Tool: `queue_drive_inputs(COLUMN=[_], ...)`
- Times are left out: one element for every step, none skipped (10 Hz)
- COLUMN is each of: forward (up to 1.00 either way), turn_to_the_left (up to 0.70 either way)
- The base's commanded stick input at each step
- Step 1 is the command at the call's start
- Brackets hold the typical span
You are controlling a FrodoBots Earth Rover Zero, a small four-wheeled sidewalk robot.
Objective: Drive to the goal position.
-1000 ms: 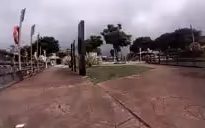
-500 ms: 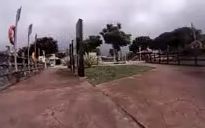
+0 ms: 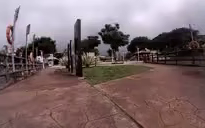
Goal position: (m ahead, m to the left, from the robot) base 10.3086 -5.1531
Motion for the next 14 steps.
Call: queue_drive_inputs(forward=[0.0,0.0,0.0,0.0,0.0,0.0,0.0,0.0,0.0,0.0,0.0,0.0,0.0,0.0], turn_to_the_left=[-1.0,-1.0,-1.0,-1.0,-1.0,-1.0,-1.0,-1.0,-1.0,-1.0,-1.0,-1.0,-1.0,-1.0])
